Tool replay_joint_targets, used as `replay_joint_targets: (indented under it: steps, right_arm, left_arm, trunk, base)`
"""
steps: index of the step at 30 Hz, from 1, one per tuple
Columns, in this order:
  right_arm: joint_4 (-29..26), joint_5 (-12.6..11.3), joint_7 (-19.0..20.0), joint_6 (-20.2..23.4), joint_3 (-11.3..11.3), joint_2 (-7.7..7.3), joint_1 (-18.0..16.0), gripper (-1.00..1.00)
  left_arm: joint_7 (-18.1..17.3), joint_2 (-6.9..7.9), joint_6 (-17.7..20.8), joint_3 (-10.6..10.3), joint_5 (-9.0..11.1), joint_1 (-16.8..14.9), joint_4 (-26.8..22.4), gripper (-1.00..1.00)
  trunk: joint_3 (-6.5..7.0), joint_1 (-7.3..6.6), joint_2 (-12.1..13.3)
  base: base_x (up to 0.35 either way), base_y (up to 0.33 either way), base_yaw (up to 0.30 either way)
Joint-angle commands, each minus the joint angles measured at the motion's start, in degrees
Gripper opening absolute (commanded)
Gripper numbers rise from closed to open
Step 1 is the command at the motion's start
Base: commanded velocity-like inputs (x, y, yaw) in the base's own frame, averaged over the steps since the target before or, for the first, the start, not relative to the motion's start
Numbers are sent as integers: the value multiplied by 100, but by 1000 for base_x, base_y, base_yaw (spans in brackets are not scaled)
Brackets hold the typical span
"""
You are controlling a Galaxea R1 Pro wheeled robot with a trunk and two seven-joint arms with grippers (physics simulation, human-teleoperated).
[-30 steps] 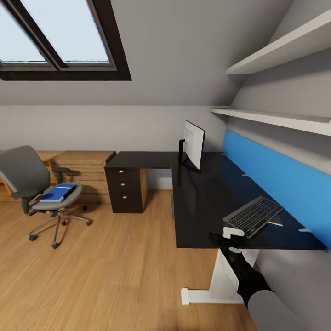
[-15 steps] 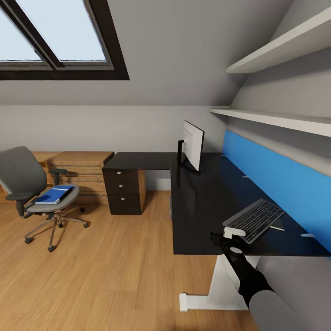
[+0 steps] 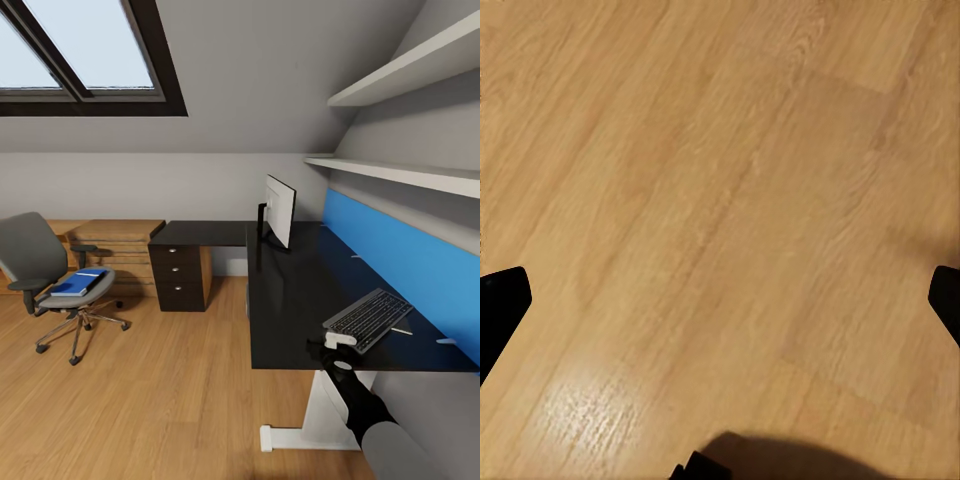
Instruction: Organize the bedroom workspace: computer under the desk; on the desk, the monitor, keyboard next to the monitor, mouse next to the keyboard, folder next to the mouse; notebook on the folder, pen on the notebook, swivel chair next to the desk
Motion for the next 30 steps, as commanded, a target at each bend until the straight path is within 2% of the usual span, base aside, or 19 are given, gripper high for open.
replay_joint_targets:
  steps: [1,8,12,13,16,18,20,21,23,24,25,27,28,30]
  right_arm:
    - [9,-54,-48,27,37,-7,-3,100]
    - [35,-58,-48,27,38,-13,-3,100]
    - [34,-62,-48,27,38,-15,-3,100]
    - [34,-63,-48,27,38,-15,-3,100]
    - [34,-64,-48,27,38,-15,-3,100]
    - [34,-64,-48,27,38,-16,-3,100]
    - [34,-65,-48,27,38,-16,-3,100]
    - [34,-65,-48,27,38,-16,-3,100]
    - [34,-65,-48,27,38,-16,-3,100]
    - [34,-65,-48,27,38,-16,-3,100]
    - [34,-63,-48,27,38,-16,-3,100]
    - [34,-62,-48,27,38,-16,-3,100]
    - [34,-63,-48,27,38,-16,-3,100]
    - [34,-64,-48,26,38,-16,-3,100]
  left_arm:
    - [43,15,-29,-44,48,-6,-12,100]
    - [55,31,-29,36,54,-7,-45,100]
    - [62,37,-29,299,48,-7,-236,100]
    - [58,37,-27,452,42,-7,-385,100]
    - [78,38,3,687,29,-7,-648,100]
    - [217,45,133,898,16,-7,-1061,100]
    - [345,58,319,953,11,-7,-1357,100]
    - [503,87,627,988,9,-7,-1727,100]
    - [674,115,1061,1013,10,-7,-2139,100]
    - [840,134,1564,1031,12,-7,-2573,100]
    - [1040,150,2343,1076,15,-7,-3261,100]
    - [1121,155,2790,1113,20,-5,-3714,100]
    - [1172,155,3144,1141,26,-6,-4153,100]
    - [1220,145,3502,1165,33,-5,-4744,100]
  trunk:
    - [-6,0,-4]
    - [-6,0,-4]
    - [-6,0,-4]
    - [-6,0,-4]
    - [-6,0,-4]
    - [-6,0,-4]
    - [-6,0,-4]
    - [-6,0,-4]
    - [-6,0,-4]
    - [-6,0,-4]
    - [-6,0,-4]
    - [-6,0,-4]
    - [-6,0,-4]
    - [-6,0,-4]
  base:
    - [0,0,0]
    - [0,0,0]
    - [0,0,0]
    - [0,0,0]
    - [0,0,0]
    - [0,0,0]
    - [0,0,0]
    - [0,0,0]
    - [0,0,0]
    - [0,0,0]
    - [0,0,0]
    - [0,0,0]
    - [0,0,0]
    - [0,0,0]
